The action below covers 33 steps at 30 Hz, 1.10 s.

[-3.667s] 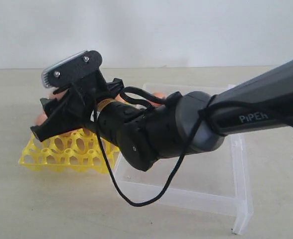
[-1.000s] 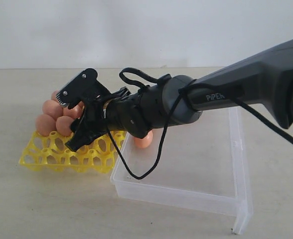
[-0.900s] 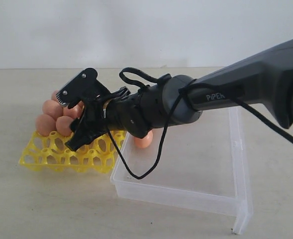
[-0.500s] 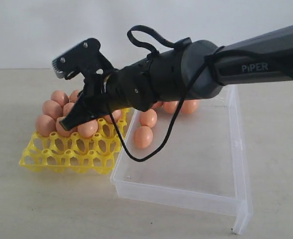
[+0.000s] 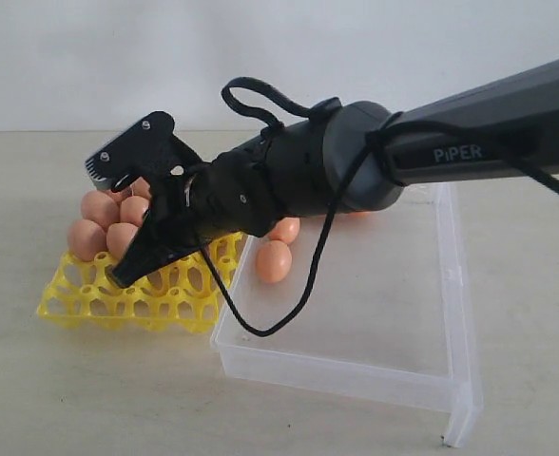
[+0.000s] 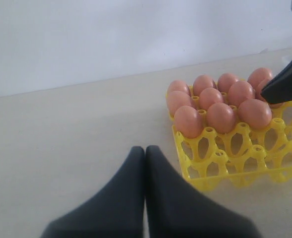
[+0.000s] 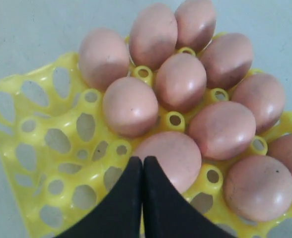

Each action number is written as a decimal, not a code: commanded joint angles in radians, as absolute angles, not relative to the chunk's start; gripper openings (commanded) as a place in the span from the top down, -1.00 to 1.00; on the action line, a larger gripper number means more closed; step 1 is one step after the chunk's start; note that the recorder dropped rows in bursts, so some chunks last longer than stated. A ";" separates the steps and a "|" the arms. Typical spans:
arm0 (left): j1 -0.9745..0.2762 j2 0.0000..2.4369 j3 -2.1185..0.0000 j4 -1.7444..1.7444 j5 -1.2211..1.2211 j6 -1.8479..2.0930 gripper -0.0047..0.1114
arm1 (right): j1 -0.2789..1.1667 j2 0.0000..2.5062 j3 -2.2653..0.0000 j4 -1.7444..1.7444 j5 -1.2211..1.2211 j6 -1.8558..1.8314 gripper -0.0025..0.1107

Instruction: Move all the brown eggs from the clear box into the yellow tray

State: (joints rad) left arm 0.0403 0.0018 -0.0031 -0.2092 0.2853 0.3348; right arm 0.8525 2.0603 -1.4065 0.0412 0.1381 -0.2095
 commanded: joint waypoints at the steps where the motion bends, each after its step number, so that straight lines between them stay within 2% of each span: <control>1: 0.037 0.000 0.000 -0.212 0.284 0.325 0.99 | 0.852 2.060 -1.404 0.046 0.120 -0.211 0.96; 6: 0.037 0.000 0.000 -0.212 0.284 0.325 0.99 | 0.869 2.103 -1.404 0.046 0.236 -0.223 0.96; 13: 0.037 0.000 0.000 -0.212 0.284 0.325 0.99 | 0.887 2.106 -1.404 0.044 0.130 -0.219 0.96; 33: 0.037 0.000 0.000 -0.212 0.284 0.325 0.99 | 0.887 2.139 -1.404 0.047 0.121 -0.210 0.96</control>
State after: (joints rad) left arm 0.0403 0.0018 -0.0031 -0.2092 0.2853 0.3348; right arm 0.8870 2.1335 -1.4045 0.0459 0.1178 -0.2074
